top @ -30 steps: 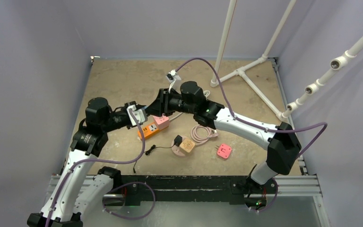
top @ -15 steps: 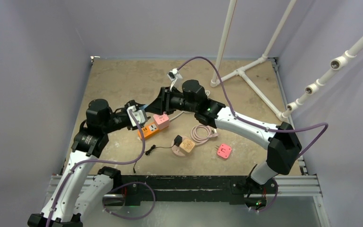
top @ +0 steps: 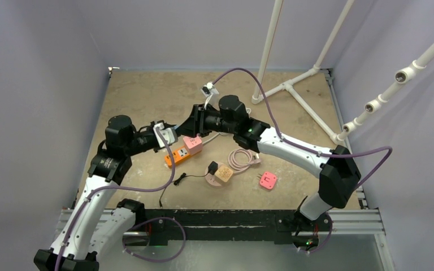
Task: Insert the plug
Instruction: Insert the plug into the socket.
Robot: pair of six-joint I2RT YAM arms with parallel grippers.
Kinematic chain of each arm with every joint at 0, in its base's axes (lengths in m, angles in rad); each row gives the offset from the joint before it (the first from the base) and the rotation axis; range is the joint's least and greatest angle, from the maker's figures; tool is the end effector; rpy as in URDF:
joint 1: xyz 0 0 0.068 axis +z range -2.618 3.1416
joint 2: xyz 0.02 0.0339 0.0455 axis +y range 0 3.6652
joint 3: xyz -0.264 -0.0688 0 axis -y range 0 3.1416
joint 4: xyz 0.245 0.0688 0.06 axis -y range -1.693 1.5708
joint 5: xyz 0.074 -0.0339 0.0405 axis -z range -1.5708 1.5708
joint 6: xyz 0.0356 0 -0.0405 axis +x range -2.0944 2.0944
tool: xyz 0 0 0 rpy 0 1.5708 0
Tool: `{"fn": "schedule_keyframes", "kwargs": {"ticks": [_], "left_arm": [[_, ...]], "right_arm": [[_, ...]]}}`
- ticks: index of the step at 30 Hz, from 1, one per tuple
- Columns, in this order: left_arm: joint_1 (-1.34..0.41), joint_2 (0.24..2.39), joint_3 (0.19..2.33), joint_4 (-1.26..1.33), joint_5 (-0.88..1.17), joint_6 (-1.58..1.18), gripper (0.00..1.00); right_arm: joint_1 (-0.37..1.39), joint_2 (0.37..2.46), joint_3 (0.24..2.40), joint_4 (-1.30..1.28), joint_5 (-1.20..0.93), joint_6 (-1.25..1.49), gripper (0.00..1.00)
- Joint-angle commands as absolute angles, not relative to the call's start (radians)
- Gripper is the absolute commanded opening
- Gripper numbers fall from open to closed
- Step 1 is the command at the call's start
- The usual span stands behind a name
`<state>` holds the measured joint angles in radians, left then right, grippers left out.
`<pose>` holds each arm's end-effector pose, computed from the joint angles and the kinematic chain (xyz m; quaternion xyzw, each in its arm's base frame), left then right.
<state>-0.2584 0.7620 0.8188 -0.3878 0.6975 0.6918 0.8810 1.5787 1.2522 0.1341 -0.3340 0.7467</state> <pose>0.1546 -0.0645 0.3367 0.5264 0.5894 -0.1542 0.5930 0.2322 0.2998 0.3352 -0.1565 0.7522 0.5439 0.3374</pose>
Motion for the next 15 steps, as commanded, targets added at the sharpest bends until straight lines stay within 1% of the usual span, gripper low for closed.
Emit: {"fn": "schedule_keyframes", "kwargs": {"ticks": [1,2,4,5,8,15], "left_arm": [[-0.265,0.782,0.813,-0.342,0.664,0.63,0.0],[-0.265,0.788,0.808,-0.336,0.626,0.606,0.0],[-0.265,0.802,0.796,-0.343,0.544,0.563,0.0],[-0.265,0.809,0.792,-0.358,0.514,0.552,0.0],[-0.264,0.82,0.759,-0.391,0.468,0.514,0.0],[-0.262,0.865,0.677,-0.434,0.525,0.529,0.0]], "right_arm": [[0.875,1.539,1.269,0.174,-0.346,0.729,0.48],[0.87,1.533,1.271,0.157,-0.332,0.72,0.6],[0.848,1.512,1.267,0.126,-0.301,0.706,0.8],[0.832,1.496,1.259,0.114,-0.285,0.7,0.83],[0.764,1.448,1.228,0.078,-0.246,0.675,0.85],[0.663,1.414,1.186,-0.033,-0.165,0.606,0.85]]}}
